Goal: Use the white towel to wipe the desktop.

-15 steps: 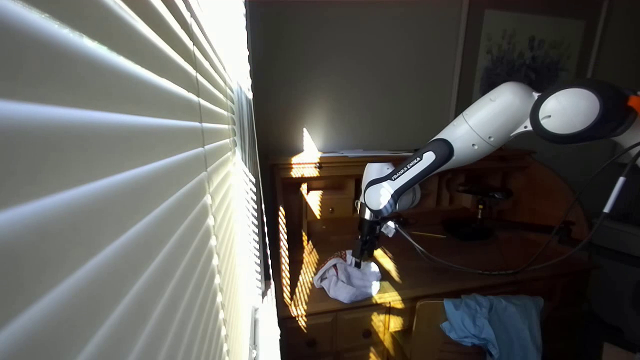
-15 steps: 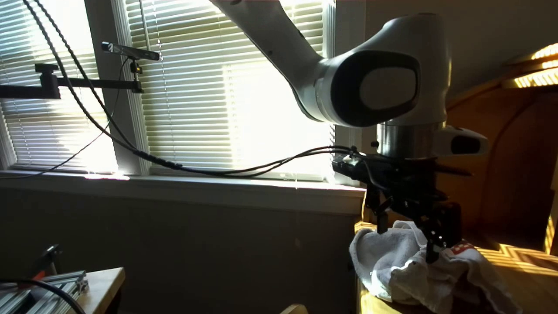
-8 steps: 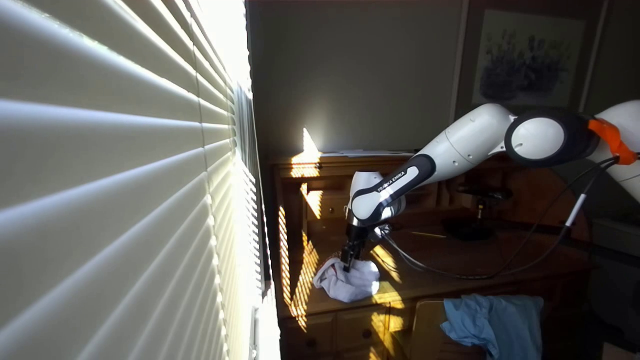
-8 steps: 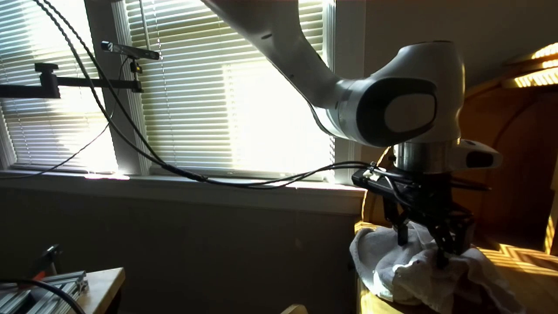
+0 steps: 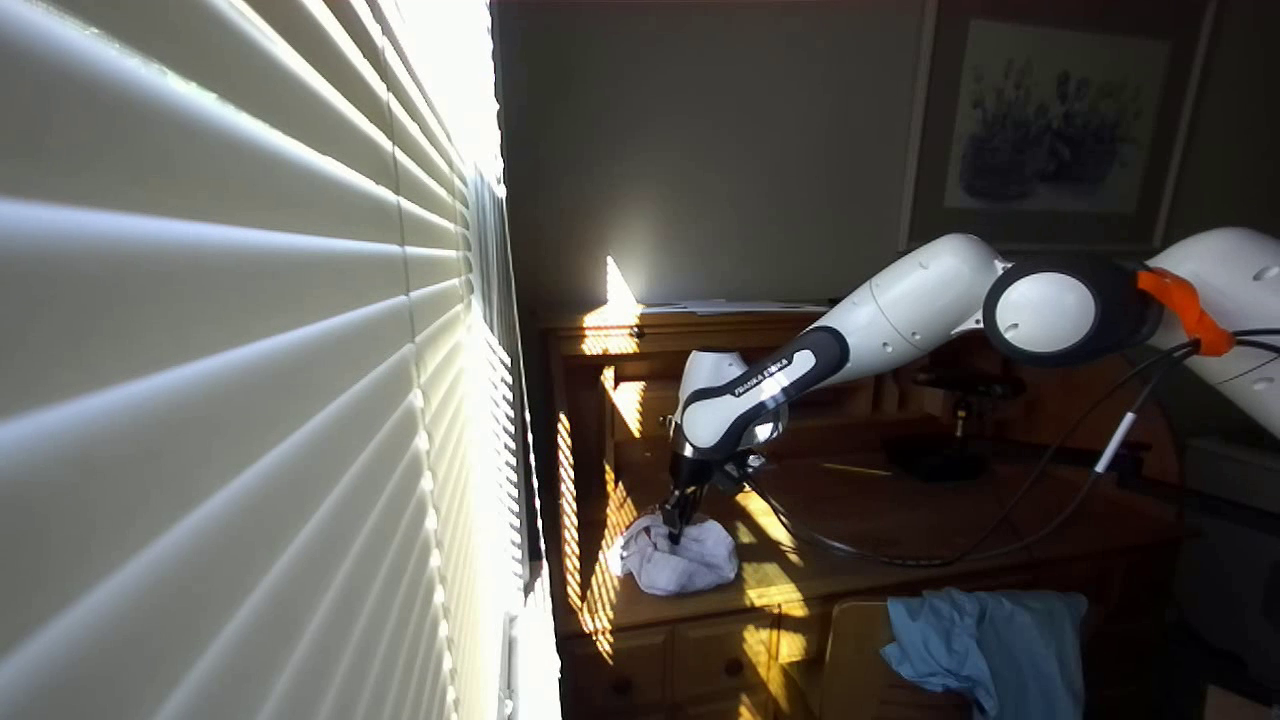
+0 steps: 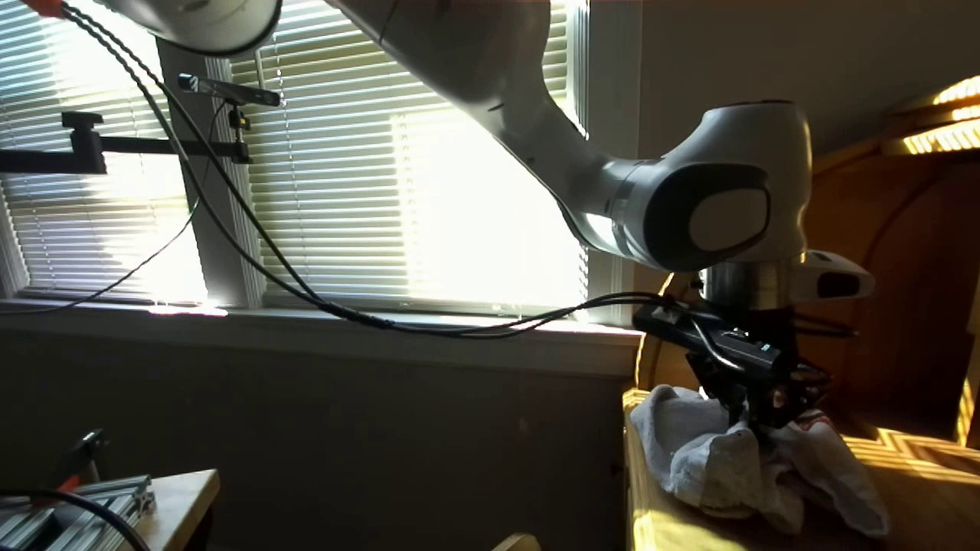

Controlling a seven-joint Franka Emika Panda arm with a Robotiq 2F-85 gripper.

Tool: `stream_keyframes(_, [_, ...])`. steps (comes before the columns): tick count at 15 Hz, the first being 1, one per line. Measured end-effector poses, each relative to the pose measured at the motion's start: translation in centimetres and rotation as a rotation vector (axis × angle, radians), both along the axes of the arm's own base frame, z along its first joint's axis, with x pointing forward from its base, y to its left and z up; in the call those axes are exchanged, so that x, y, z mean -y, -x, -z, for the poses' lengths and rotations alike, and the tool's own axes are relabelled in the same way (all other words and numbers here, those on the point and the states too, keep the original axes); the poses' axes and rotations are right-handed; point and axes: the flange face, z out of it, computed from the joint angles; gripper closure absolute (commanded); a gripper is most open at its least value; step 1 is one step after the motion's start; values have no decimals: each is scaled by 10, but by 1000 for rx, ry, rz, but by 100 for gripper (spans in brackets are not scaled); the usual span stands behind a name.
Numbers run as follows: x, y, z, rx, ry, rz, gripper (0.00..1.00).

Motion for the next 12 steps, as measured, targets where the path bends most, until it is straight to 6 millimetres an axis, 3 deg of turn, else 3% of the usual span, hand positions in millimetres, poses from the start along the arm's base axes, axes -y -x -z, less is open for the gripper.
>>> stream_keyframes(6, [15, -5, -3, 12, 8, 36, 98])
stream_keyframes(12, [78, -4, -3, 34, 16, 206, 98])
